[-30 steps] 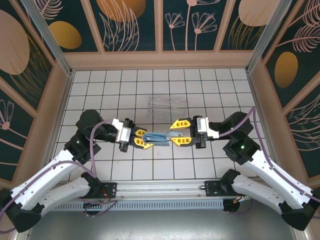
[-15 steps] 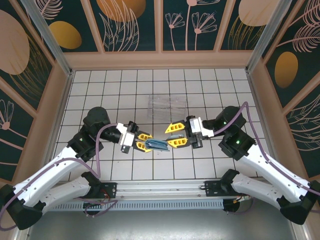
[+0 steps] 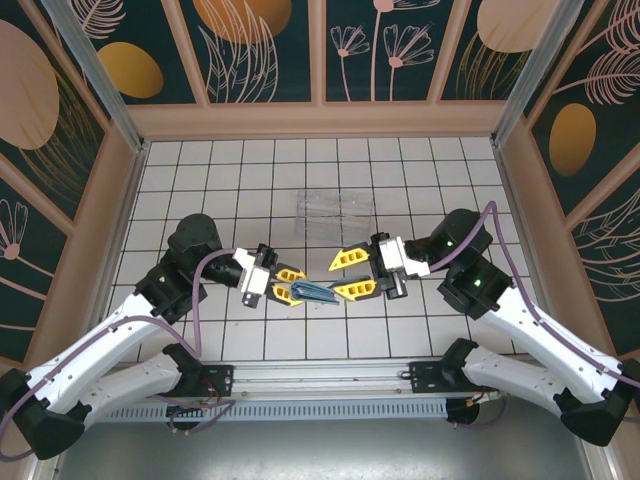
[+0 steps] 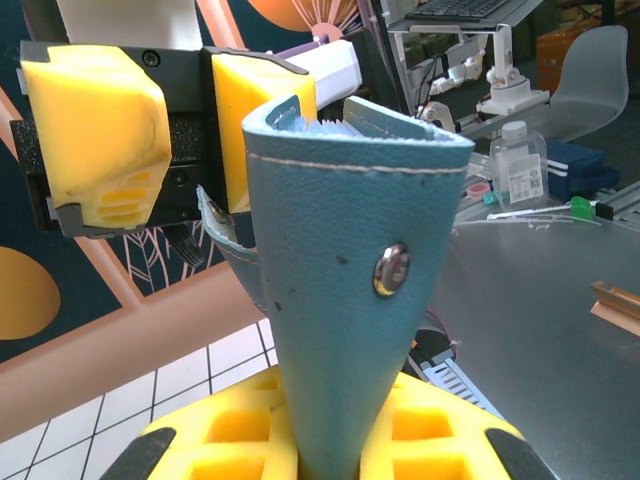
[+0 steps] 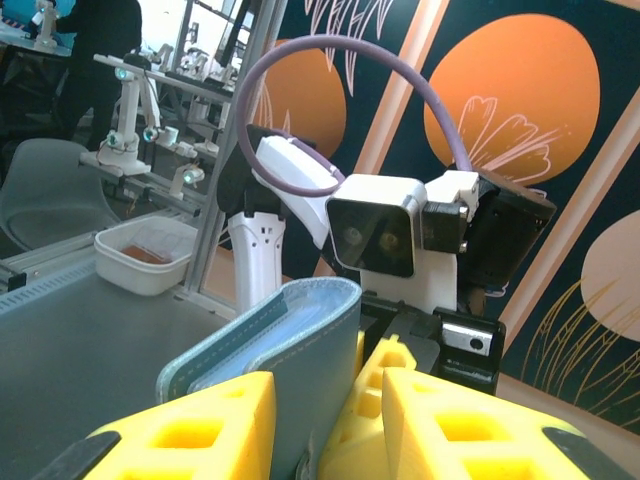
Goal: Take the credit cards out of the card holder
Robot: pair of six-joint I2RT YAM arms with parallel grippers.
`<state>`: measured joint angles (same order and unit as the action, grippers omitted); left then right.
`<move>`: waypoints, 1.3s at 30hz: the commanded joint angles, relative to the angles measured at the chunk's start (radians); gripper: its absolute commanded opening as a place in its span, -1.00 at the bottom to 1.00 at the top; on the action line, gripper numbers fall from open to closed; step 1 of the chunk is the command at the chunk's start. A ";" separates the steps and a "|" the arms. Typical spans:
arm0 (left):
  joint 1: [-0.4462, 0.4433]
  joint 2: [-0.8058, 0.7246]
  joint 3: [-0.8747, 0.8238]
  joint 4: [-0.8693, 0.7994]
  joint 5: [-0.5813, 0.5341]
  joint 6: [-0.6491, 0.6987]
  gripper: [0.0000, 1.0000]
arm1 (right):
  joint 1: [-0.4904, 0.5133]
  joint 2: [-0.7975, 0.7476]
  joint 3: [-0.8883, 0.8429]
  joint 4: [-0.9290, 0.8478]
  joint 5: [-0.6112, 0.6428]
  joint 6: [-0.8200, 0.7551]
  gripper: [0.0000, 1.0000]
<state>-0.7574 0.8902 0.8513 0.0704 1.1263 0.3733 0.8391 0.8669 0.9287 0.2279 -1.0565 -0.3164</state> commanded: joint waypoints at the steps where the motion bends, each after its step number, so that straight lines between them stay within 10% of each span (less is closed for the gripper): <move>1: 0.001 -0.015 0.029 -0.003 0.023 0.026 -1.00 | 0.014 -0.003 0.036 0.010 -0.022 -0.014 -0.30; 39: 0.001 -0.020 0.025 -0.007 0.028 0.044 -1.00 | 0.051 0.012 0.060 -0.056 0.057 -0.056 -0.27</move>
<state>-0.7574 0.8833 0.8513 0.0479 1.1259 0.3927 0.8791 0.8692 0.9604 0.2104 -1.0317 -0.3428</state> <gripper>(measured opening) 0.127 0.368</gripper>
